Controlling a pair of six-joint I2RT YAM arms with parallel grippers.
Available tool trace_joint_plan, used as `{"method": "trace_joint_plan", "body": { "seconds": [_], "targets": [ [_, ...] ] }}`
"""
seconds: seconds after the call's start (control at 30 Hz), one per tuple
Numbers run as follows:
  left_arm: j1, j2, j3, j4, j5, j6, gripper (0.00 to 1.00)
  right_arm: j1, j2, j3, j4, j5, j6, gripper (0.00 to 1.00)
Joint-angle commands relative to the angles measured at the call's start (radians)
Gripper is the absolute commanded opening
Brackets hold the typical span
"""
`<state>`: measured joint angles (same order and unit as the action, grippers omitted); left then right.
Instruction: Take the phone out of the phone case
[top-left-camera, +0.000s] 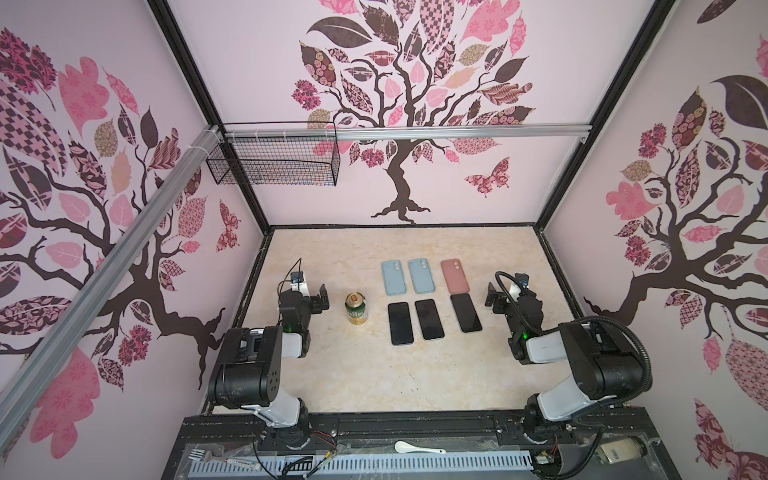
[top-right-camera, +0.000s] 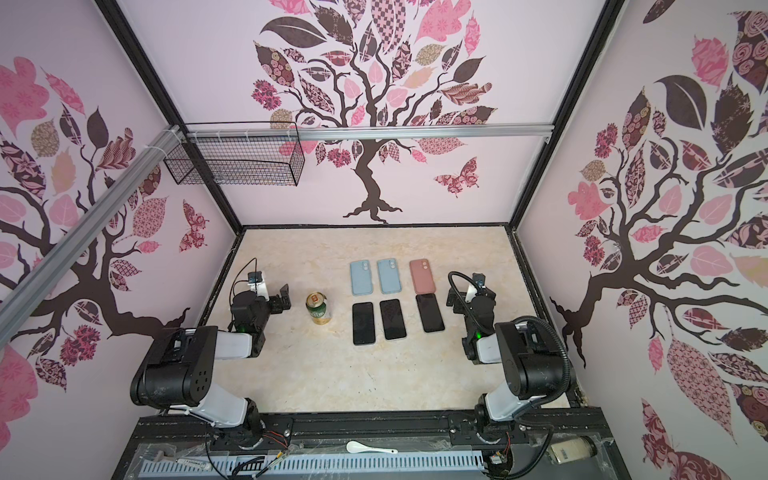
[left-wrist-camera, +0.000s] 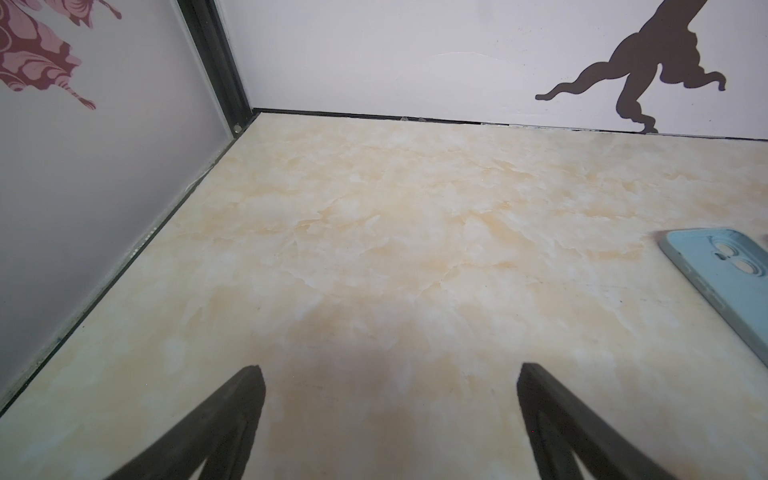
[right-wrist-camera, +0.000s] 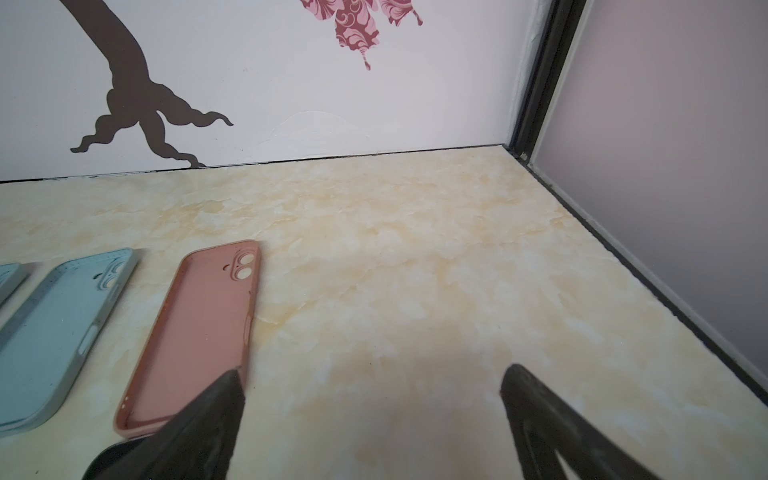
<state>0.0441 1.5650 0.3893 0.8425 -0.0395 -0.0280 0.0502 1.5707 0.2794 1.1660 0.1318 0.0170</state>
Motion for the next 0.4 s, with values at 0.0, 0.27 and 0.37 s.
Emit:
{"method": "trace_joint_plan", "body": {
  "seconds": [0.0, 0.27, 0.37],
  "targets": [
    [-0.004, -0.008, 0.007, 0.001, 0.007, -0.004, 0.98, -0.002, -0.005, 0.009, -0.006, -0.02, 0.016, 0.99],
    [-0.003, 0.0, 0.02, -0.016, 0.009, -0.005, 0.98, -0.002, -0.006, 0.007, -0.006, -0.02, 0.015, 0.99],
    [0.003, -0.008, 0.008, -0.002, 0.02, -0.007, 0.98, -0.001, -0.005, 0.008, -0.005, -0.02, 0.015, 0.99]
  ]
}}
